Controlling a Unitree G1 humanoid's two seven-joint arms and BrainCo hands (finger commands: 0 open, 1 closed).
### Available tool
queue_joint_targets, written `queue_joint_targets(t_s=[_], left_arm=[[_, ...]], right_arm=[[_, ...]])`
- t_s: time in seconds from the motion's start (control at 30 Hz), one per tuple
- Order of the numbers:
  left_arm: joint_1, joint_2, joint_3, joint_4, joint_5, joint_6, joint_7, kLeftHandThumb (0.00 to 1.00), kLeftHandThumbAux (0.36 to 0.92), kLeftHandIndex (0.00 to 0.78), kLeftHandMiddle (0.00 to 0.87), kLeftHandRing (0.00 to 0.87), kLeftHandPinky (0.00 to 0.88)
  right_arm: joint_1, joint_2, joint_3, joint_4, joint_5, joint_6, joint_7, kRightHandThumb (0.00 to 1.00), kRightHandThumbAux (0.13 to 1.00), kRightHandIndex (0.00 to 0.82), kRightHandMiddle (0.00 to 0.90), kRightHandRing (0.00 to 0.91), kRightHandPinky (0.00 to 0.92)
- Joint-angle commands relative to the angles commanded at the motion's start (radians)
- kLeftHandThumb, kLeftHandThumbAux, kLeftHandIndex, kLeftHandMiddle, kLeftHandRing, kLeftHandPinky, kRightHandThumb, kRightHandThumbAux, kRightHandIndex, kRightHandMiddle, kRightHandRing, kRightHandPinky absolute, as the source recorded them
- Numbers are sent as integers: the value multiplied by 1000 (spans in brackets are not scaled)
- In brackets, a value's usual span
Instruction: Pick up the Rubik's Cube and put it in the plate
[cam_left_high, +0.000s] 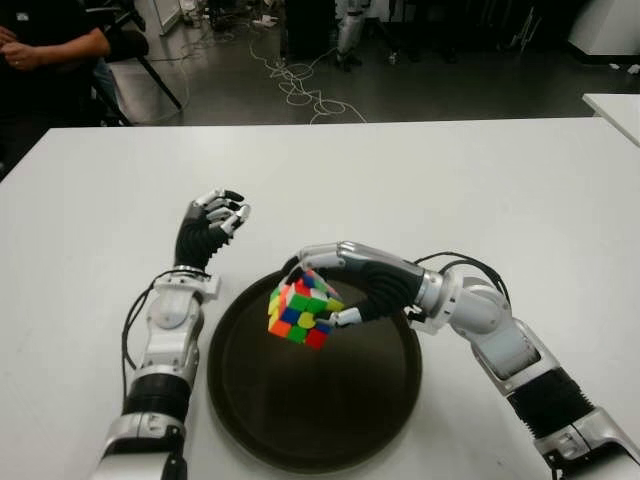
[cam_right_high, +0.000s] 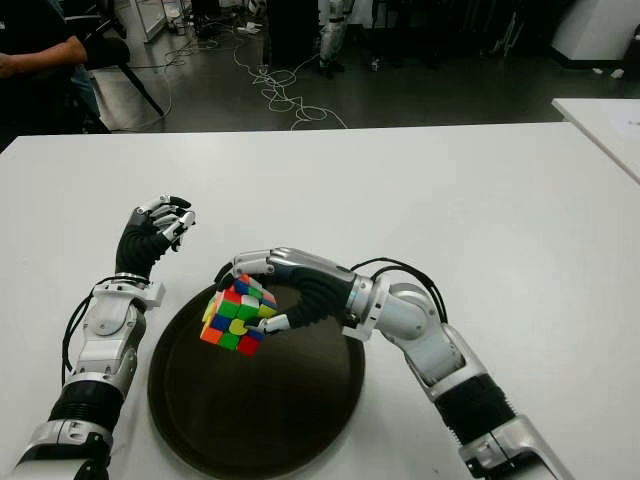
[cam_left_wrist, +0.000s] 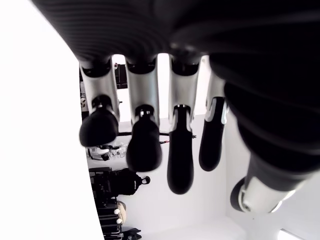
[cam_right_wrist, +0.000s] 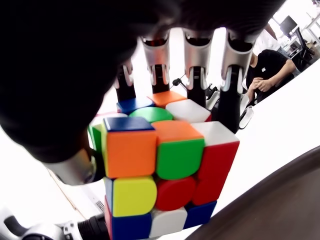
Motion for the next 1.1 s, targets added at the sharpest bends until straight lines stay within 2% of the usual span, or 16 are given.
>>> queue_joint_targets(t_s=[0.1,0.2,0.37,0.4,0.43,0.5,0.6,0.8,1.1], left_arm=[[0,-1,0,1,-2,-2,-3,844,660,419,574,743,782],[-1,-1,1,2,-7,-3,-8,844,660,419,575,741,780],[-3,-2,1,4,-8,-6,-9,845,661,420,577,740,778],[-3,-2,1,6,-8,-9,-9,845,660,420,577,739,778],[-3,-2,1,7,-8,-11,-9,845,660,420,577,739,778],[-3,-2,1,8,-8,-14,-8,845,660,421,575,738,776],[-4,-3,2,11,-10,-18,-10,845,660,421,575,736,770],[-4,-4,3,12,-13,-21,-12,845,661,421,582,737,767],[-3,-7,5,11,-16,-21,-8,845,661,418,583,738,770]], right_arm=[[-1,0,-1,10,-22,-14,-13,771,707,390,294,332,329],[-5,-8,2,12,-48,-16,-16,713,719,396,200,237,270],[-8,-13,2,11,-75,-15,-18,684,727,398,131,167,211],[-11,-18,3,9,-91,-14,-19,566,717,277,112,145,185],[-13,-21,4,7,-104,-13,-20,462,712,191,91,117,147],[-16,-27,6,4,-124,-10,-18,357,707,113,66,86,109],[-25,-41,12,-4,-151,6,-2,248,701,46,35,46,71],[-33,-54,20,-14,-164,27,21,167,698,6,9,10,38],[-52,-77,40,-28,-148,75,96,80,682,0,0,0,14]])
